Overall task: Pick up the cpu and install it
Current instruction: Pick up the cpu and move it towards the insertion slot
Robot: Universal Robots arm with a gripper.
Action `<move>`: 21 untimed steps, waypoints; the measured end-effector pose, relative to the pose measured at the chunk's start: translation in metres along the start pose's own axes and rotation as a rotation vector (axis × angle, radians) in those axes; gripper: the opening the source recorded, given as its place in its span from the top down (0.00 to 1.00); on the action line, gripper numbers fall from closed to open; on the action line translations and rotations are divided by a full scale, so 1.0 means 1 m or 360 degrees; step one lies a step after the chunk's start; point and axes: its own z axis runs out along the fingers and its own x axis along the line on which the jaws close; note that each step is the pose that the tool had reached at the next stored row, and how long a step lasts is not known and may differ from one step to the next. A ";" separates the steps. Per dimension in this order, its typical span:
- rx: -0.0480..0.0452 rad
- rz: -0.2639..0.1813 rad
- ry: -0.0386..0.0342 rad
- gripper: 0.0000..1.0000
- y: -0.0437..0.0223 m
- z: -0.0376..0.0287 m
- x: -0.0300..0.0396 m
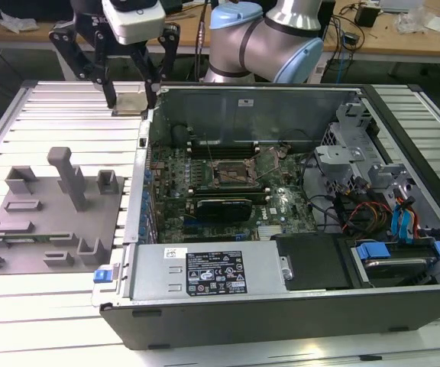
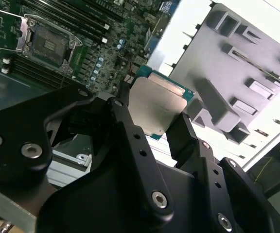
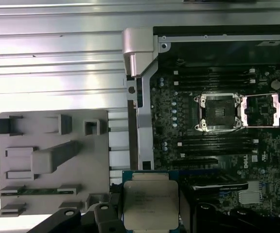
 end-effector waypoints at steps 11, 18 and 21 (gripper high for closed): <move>0.0000 0.0000 0.0000 0.45 0.0011 0.0007 -0.0253; 0.0000 0.0000 0.0000 0.45 0.0017 0.0010 -0.0381; 0.0000 0.0000 0.0000 0.45 0.0019 0.0012 -0.0428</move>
